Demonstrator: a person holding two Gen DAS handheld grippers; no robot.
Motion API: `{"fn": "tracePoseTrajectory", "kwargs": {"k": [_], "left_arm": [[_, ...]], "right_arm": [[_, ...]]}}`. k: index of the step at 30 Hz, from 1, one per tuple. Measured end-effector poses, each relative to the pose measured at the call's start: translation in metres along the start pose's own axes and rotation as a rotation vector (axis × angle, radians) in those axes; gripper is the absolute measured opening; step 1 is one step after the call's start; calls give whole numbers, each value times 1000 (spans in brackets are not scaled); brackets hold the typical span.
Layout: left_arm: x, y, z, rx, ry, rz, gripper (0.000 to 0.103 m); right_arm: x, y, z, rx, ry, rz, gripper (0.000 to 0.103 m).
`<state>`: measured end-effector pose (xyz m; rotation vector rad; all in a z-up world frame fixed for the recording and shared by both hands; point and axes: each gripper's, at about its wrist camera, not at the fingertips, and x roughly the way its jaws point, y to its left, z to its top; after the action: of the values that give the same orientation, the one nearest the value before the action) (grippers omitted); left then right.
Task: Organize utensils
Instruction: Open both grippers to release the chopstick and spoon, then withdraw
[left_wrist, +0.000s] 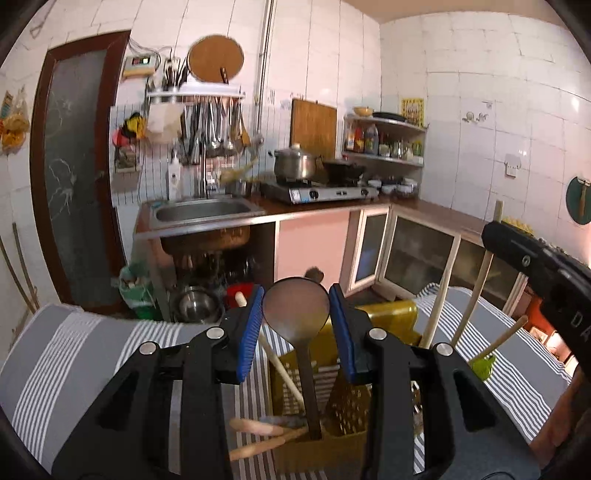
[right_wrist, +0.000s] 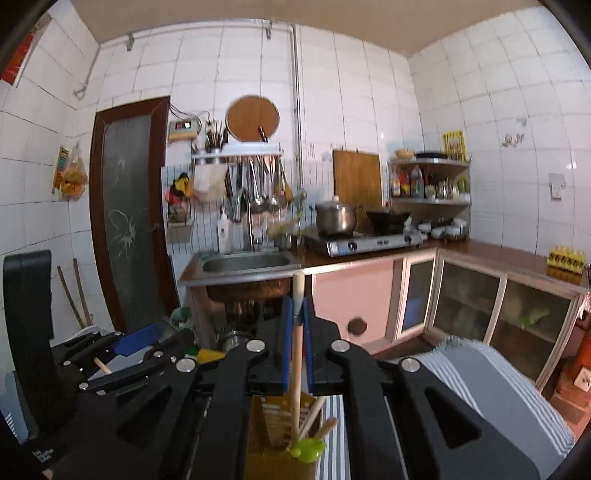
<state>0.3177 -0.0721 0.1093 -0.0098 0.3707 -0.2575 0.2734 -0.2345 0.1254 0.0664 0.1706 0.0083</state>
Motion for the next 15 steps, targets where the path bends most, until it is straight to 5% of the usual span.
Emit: {"fn": "tracePoseTrajectory", "kwargs": {"k": [2,6,9,12,15], "left_arm": [[-5,1,0,6,11,7,37],[-32,6,5,4,3,20,61],[-57,14,6,-15,-9,37,83],[-90,22,0,-25,-44,64,98],[-116,25,-16,-15,-44,71,98]], "right_arm": [[3,-1,-2,-2,34,-12,6],[2,-8,-3,9,121,-29,10],[-12,-15,2,22,133,-64,54],[-41,-22,6,32,118,-73,57],[-70,-25,-1,27,110,-71,77]]}}
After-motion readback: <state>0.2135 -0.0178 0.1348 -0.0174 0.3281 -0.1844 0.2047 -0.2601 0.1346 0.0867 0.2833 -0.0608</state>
